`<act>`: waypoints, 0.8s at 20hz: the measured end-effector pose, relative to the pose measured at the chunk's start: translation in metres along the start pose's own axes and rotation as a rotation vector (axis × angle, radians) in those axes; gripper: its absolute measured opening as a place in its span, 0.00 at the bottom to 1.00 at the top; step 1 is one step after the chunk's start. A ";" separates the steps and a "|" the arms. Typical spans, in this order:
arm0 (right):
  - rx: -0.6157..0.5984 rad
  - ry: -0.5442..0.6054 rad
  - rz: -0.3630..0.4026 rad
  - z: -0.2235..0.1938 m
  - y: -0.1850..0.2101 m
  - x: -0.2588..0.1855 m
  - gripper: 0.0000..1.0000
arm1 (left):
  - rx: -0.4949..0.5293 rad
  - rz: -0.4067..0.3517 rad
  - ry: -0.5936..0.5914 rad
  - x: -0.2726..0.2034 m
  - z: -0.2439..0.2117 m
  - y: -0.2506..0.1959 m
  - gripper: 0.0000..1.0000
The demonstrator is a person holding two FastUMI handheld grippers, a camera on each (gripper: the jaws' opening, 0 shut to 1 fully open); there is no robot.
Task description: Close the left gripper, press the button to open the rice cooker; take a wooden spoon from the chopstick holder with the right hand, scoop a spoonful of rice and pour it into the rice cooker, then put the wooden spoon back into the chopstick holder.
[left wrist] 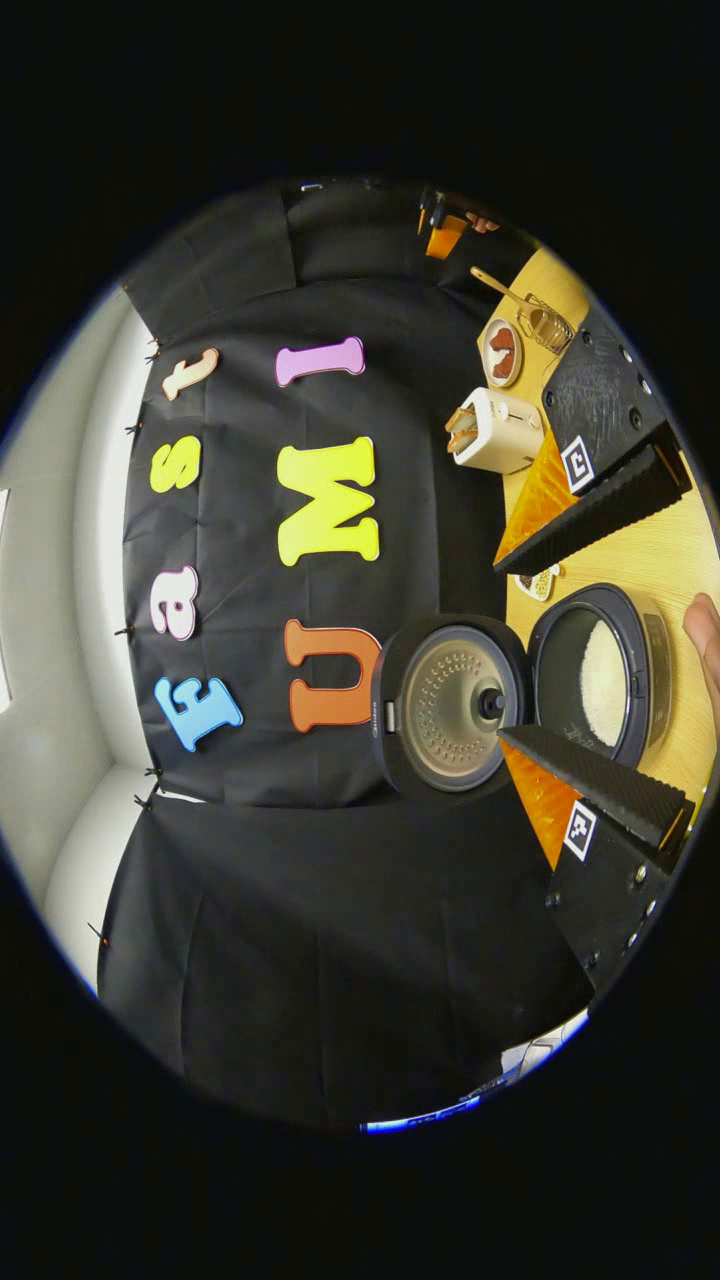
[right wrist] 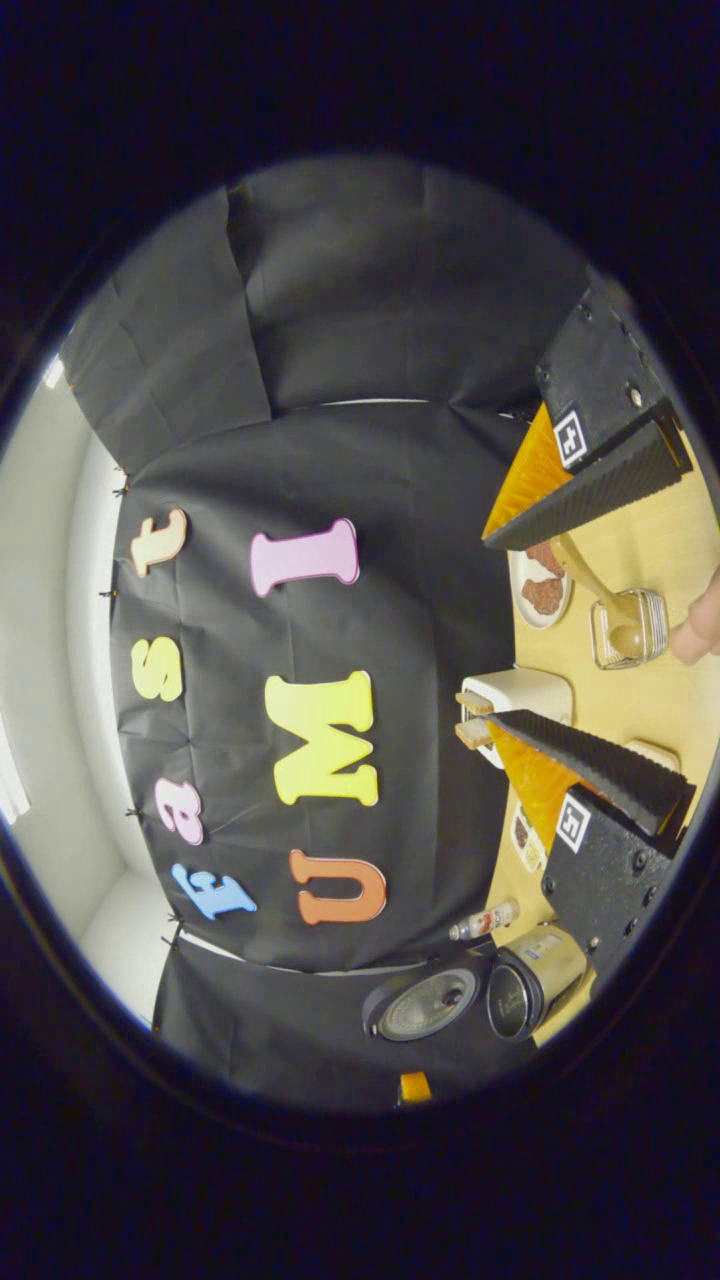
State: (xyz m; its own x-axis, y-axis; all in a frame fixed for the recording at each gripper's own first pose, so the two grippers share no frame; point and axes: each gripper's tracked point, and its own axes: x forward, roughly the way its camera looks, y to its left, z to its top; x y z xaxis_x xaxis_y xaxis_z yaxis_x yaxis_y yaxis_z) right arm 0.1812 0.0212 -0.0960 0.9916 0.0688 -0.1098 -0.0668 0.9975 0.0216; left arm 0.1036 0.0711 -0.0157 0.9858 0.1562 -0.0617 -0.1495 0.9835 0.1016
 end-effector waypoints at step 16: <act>0.015 0.007 0.124 -0.006 0.070 -0.066 1.00 | -0.033 -0.011 -0.127 0.130 0.108 0.050 0.96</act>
State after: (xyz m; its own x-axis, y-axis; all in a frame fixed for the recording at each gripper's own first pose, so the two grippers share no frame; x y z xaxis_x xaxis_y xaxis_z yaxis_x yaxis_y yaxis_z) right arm 0.1102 0.0862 -0.0932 0.9750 0.1916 -0.1128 -0.1870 0.9811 0.0504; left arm 0.2322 0.1307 0.0890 0.9888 0.1349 0.0636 -0.1392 0.9879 0.0689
